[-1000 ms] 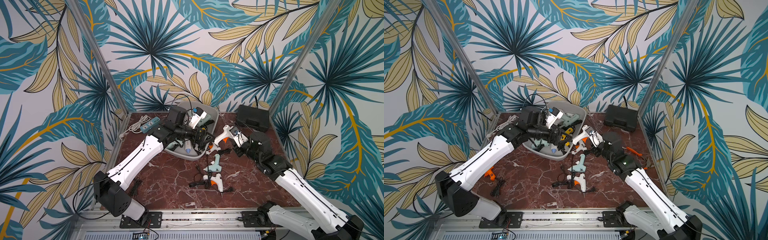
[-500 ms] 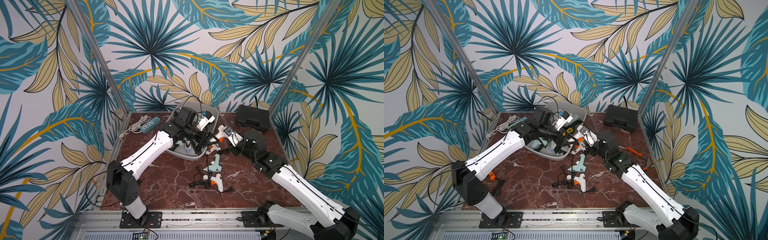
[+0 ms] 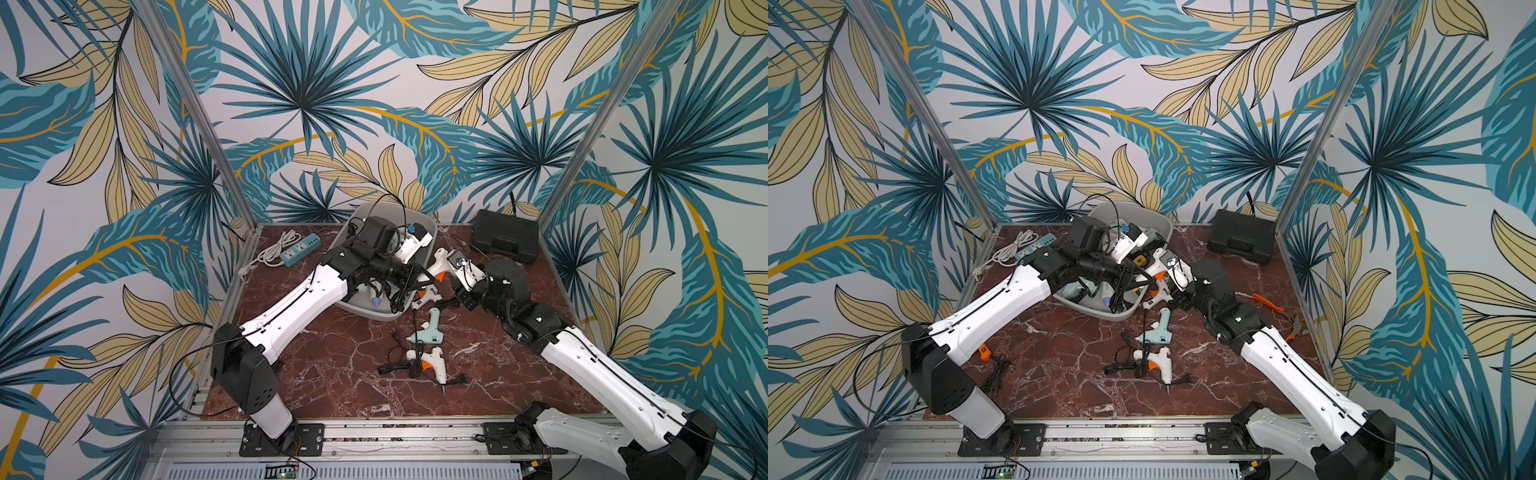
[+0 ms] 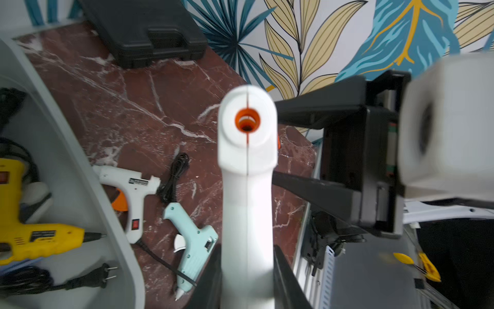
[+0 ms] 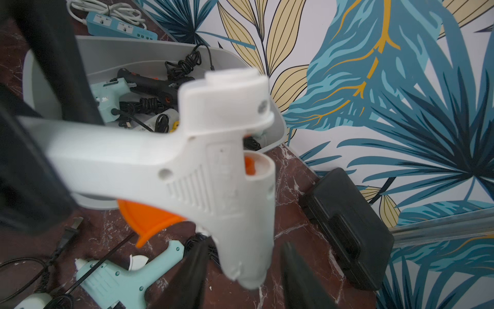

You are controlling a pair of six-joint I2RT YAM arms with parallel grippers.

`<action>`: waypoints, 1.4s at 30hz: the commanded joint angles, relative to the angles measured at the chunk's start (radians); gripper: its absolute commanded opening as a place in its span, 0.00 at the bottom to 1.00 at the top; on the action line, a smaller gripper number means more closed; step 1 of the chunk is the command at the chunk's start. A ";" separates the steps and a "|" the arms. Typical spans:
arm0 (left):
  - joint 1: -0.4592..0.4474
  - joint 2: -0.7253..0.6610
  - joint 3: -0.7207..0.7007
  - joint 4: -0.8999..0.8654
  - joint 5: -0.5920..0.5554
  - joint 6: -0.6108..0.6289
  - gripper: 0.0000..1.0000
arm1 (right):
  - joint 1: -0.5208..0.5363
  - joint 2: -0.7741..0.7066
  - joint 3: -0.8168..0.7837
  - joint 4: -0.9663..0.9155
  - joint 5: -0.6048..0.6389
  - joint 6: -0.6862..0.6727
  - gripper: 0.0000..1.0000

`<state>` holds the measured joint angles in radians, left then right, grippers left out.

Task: Put the hot melt glue gun into the storage box
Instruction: Pick up the hot melt adhesive gun from the center of the board, then place the hot melt adhesive gun in the storage box.

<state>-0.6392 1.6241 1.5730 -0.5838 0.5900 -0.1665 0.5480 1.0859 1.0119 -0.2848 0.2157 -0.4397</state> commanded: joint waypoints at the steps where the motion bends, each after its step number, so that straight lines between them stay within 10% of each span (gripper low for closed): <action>1: 0.011 -0.077 -0.041 0.107 -0.196 0.068 0.00 | 0.004 -0.017 0.035 0.007 0.013 0.078 0.75; 8: 0.040 -0.108 -0.085 0.182 -0.442 0.179 0.00 | 0.003 -0.074 0.007 0.043 0.098 0.213 1.00; 23: 0.120 0.183 0.077 0.162 -1.015 0.503 0.00 | 0.001 -0.058 0.068 -0.136 0.322 0.691 0.99; 42: 0.165 0.597 0.340 0.142 -1.148 0.784 0.00 | 0.001 -0.110 0.043 -0.201 0.377 0.770 0.99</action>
<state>-0.4778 2.2086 1.8660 -0.4427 -0.5282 0.5713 0.5488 0.9958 1.0611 -0.4561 0.5568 0.3073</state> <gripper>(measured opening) 0.265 0.994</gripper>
